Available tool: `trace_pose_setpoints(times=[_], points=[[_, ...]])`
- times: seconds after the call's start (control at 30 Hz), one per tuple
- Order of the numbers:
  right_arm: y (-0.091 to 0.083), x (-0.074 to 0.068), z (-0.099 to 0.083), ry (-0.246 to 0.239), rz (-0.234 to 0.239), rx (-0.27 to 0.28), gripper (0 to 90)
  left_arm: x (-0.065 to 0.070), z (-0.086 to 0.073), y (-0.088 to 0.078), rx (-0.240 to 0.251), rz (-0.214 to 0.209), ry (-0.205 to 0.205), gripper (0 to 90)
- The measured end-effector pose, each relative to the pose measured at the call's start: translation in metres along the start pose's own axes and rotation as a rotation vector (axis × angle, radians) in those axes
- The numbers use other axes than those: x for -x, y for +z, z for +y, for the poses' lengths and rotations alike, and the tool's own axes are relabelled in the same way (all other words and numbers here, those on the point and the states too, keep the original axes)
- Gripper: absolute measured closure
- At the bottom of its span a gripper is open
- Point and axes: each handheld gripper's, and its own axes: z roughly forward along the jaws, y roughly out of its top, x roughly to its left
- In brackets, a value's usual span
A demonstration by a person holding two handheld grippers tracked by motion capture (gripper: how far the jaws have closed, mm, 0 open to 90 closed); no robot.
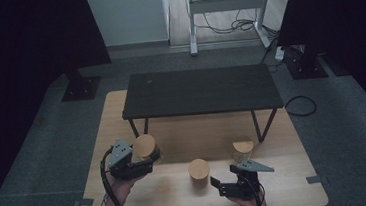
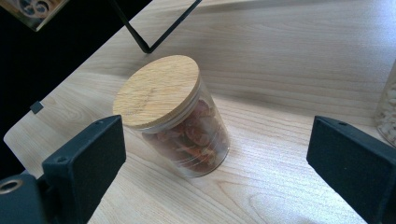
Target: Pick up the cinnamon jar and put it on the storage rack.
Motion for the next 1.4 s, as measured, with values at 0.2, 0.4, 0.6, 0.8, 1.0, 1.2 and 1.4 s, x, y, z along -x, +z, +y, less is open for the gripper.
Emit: trace_pose_setpoints(times=[0.2,0.4,0.6,0.8,1.0,1.2,1.4], points=[[0.001,-0.002,0.000,-0.010,-0.004,-0.003,4.0,0.001,0.004,0.000,-0.005,0.005,0.004,25.5],[0.001,-0.002,0.000,-0.013,-0.001,-0.006,4.0,0.002,0.007,0.000,-0.002,0.007,0.010,25.5],[0.001,-0.002,0.000,-0.012,-0.001,-0.007,3.9,0.002,0.011,0.000,-0.002,0.013,0.012,25.5],[0.002,-0.002,0.000,-0.014,0.001,-0.010,4.0,0.000,0.015,-0.002,0.000,0.017,0.014,25.5],[0.004,-0.002,0.000,-0.015,0.002,-0.015,3.9,0.001,0.019,-0.002,0.000,0.018,0.019,25.5],[0.003,-0.003,0.000,-0.014,0.004,-0.013,3.9,0.003,0.023,-0.002,0.001,0.020,0.025,25.6],[0.003,-0.002,0.000,-0.014,0.004,-0.014,3.9,0.004,0.030,-0.002,0.003,0.023,0.032,25.5]])
